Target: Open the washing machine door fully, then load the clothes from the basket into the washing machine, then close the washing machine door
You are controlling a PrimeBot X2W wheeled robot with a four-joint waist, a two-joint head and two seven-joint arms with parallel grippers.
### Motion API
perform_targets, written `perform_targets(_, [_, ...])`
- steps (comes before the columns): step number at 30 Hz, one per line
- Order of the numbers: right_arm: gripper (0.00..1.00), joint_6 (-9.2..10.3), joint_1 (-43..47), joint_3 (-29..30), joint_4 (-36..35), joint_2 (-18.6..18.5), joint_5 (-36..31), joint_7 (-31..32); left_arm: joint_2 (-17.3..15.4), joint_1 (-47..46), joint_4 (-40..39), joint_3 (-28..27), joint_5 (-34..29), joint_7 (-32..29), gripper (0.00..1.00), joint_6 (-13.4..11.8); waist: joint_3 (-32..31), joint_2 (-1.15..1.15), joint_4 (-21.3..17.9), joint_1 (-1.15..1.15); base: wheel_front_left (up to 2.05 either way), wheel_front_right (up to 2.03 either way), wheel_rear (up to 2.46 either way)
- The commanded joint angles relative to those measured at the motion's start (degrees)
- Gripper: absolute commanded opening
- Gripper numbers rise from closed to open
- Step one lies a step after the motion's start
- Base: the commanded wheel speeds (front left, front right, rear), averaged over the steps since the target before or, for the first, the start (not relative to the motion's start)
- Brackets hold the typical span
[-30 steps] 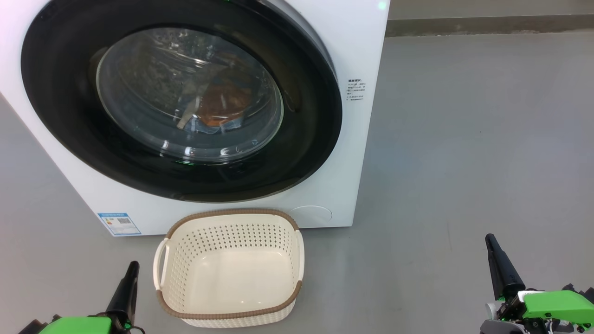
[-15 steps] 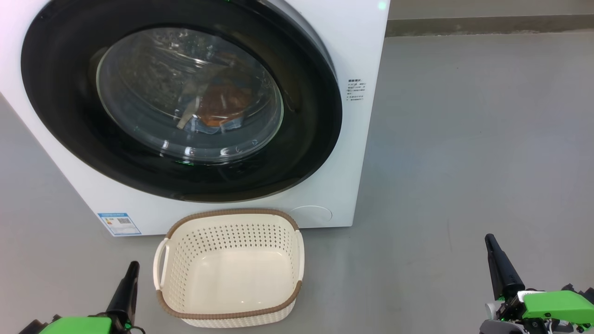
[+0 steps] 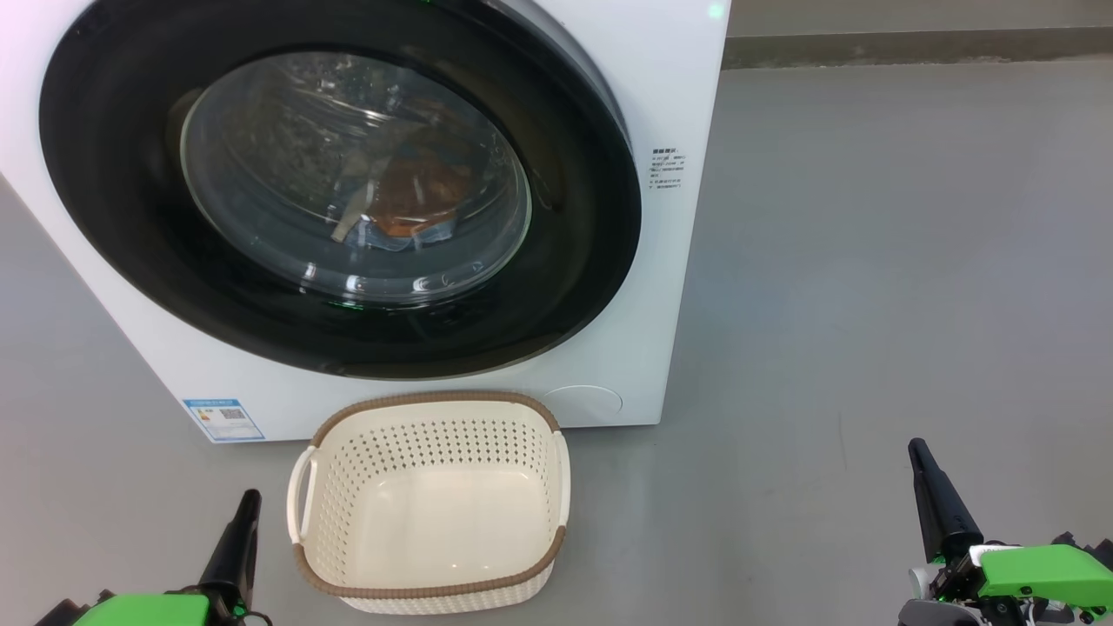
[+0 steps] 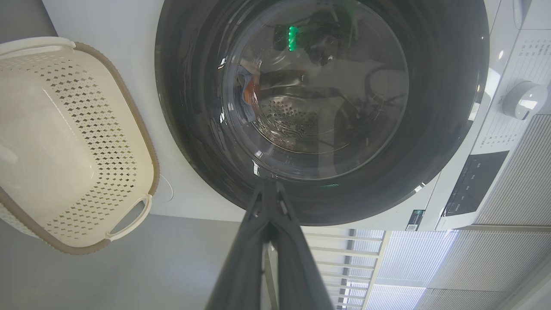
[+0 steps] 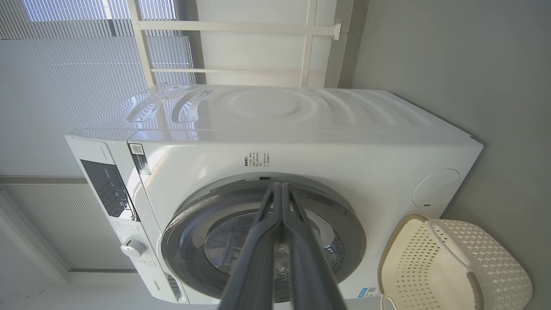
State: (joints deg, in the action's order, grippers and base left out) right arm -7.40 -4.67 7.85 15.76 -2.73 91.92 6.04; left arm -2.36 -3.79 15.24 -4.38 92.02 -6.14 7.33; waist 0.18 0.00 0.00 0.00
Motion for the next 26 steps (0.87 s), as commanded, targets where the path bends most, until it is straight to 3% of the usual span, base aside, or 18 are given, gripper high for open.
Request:
perform_targets(1, [0.00,-0.09,-1.51,-1.35,-1.74,-0.21,0.27,0.43,-0.61,-2.39,-1.19,-2.07,0.20,-0.29,0.00,0.15,0.00,0.00,0.00,0.00,0.00,0.00,0.00])
perform_targets(26, [0.00,-0.09,-1.52,-1.32,-1.74,-0.19,0.24,0.45,-0.58,-2.40,-1.19,-2.12,0.17,-0.33,0.00,0.15,0.00,0.00,0.00,0.00,0.00,0.00,0.00])
